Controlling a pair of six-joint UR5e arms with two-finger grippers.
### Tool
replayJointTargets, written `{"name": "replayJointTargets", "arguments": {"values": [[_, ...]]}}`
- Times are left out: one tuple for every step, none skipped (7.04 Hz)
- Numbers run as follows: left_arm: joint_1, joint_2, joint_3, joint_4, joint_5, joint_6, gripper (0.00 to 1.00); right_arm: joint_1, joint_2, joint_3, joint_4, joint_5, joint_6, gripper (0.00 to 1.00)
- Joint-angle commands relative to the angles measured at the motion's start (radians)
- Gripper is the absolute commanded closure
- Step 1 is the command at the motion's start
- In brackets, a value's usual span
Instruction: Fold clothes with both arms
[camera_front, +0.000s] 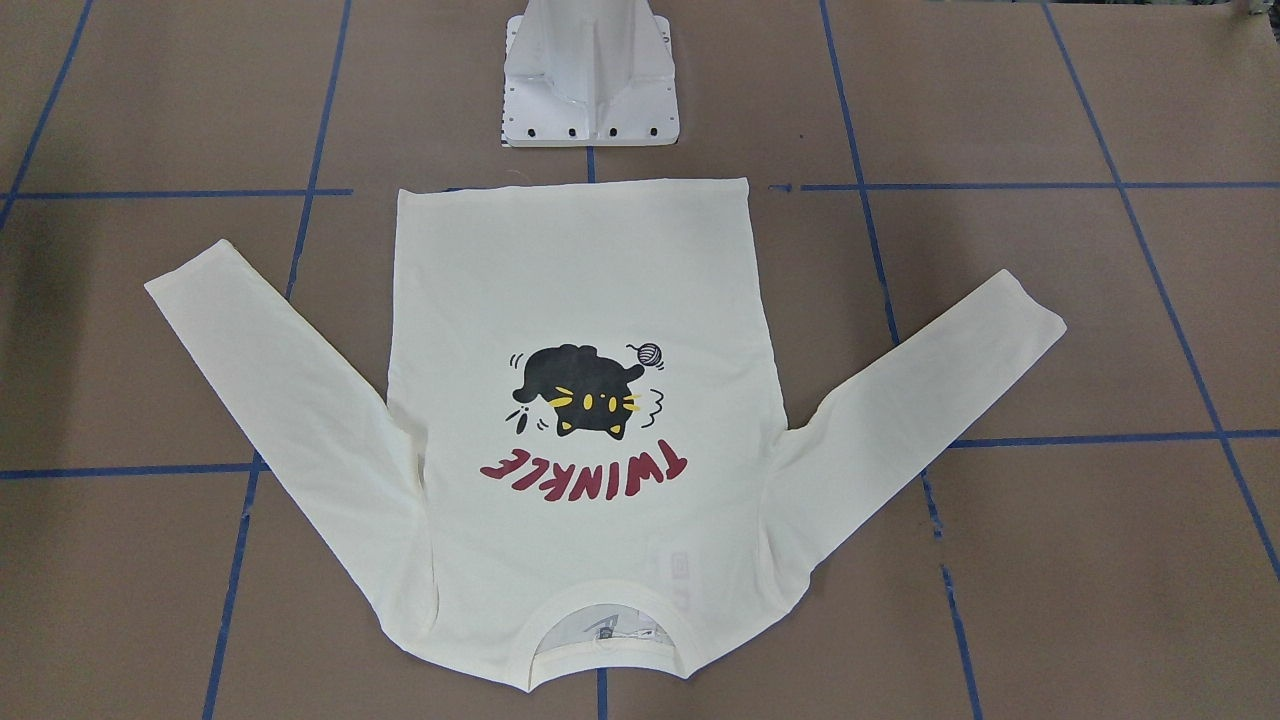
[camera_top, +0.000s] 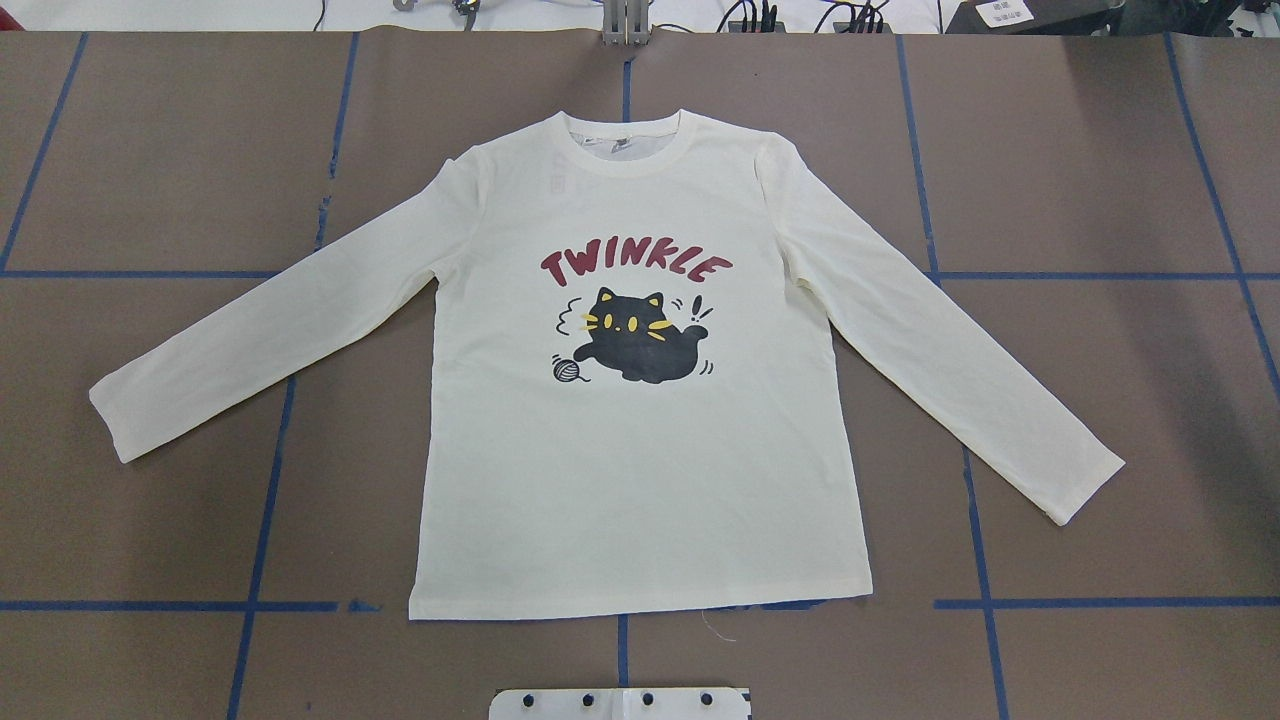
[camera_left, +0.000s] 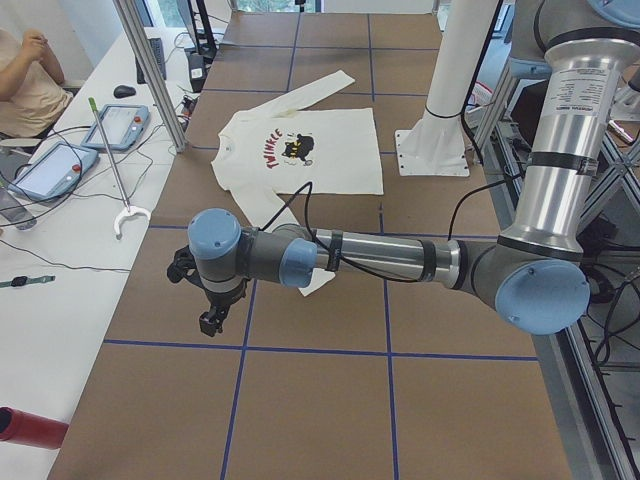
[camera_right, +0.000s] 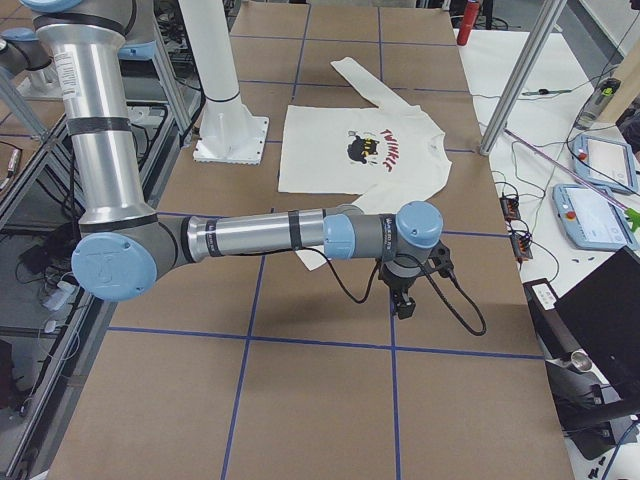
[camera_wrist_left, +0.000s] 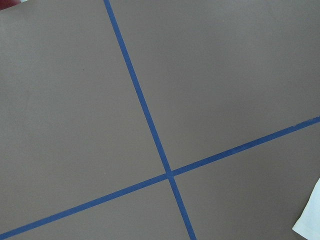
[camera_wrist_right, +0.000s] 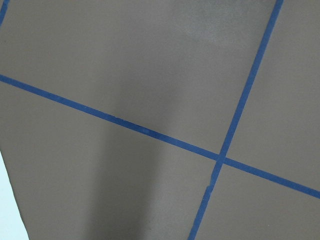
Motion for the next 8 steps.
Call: {"name": "replayJointTargets", "arguments": {"values": [[0.001, 0.071, 0.021, -0.211, -0.098, -0.006, 0.0, -0.116, -0.018, 0.008, 0.079, 0.003, 0.118, 0.0], [0.004, 0.071, 0.064, -0.237, -0.103, -0.041, 0.0, -0.202, -0.021, 0.008, 0.198, 0.002, 0.338, 0.0], [0.004, 0.071, 0.055, -0.275, -0.135, -0.084, 0.0, -0.29, -0.062, 0.009, 0.386, -0.004, 0.582, 0.0], [0.004, 0.074, 0.051, -0.279, -0.147, -0.127, 0.0, -0.36, -0.115, 0.011, 0.631, -0.012, 0.855, 0.01], [0.004, 0.072, 0.052, -0.277, -0.149, -0.132, 0.0, -0.449, -0.175, 0.014, 0.872, -0.056, 1.156, 0.05], [0.005, 0.063, 0.052, -0.276, -0.149, -0.172, 0.0, -0.54, -0.218, 0.041, 0.962, -0.141, 1.333, 0.12], [0.007, 0.062, 0.04, -0.279, -0.147, -0.244, 0.0, -0.566, -0.242, 0.055, 0.965, -0.15, 1.356, 0.12], [0.011, 0.062, 0.031, -0.279, -0.147, -0.262, 0.0, -0.583, -0.277, 0.057, 0.965, -0.154, 1.356, 0.13]]}}
